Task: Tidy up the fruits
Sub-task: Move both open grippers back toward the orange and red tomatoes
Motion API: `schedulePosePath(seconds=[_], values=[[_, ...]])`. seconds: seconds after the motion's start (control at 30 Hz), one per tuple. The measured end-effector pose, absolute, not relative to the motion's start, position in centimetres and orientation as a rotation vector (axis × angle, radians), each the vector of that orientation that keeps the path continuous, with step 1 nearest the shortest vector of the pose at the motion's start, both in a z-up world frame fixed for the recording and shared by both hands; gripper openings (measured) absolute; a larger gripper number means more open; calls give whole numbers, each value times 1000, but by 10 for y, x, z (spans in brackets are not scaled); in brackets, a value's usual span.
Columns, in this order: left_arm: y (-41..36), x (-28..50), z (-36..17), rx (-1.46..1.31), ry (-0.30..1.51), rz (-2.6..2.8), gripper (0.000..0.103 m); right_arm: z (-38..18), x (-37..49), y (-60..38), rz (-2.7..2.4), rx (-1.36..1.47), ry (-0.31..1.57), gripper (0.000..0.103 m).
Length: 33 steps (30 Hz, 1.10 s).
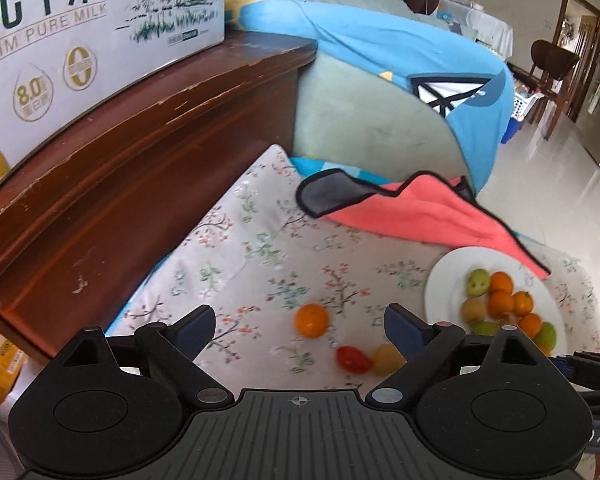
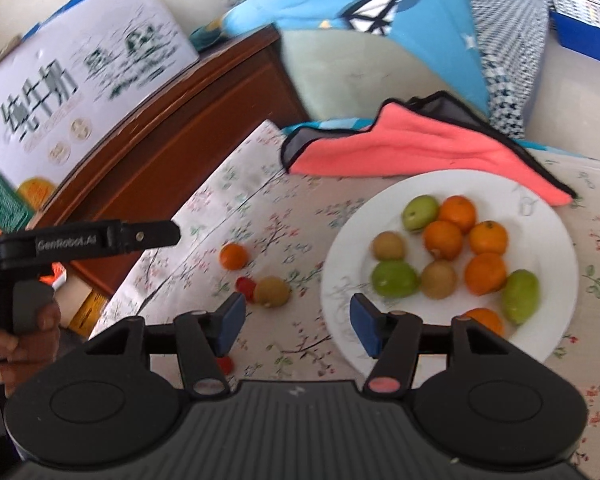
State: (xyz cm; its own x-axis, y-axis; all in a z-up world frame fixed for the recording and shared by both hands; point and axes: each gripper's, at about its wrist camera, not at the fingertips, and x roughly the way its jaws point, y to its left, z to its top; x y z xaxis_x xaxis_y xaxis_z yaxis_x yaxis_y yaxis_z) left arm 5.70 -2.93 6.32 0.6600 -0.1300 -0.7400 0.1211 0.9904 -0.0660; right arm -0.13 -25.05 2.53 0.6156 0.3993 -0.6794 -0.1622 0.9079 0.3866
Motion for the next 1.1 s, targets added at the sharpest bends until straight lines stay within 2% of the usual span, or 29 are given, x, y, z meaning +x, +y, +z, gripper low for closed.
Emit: schedulePosePath(seconds=[0.3, 0.87, 1.1], values=[[-24, 62, 41, 94, 849, -107, 93, 16, -4, -213, 428, 180, 890, 59], [-35, 89, 10, 69, 872, -143, 91, -2, -6, -178, 531, 62, 936, 59], [-41, 97, 0, 57, 879, -157, 90, -9, -7, -167, 550, 8, 934, 51]])
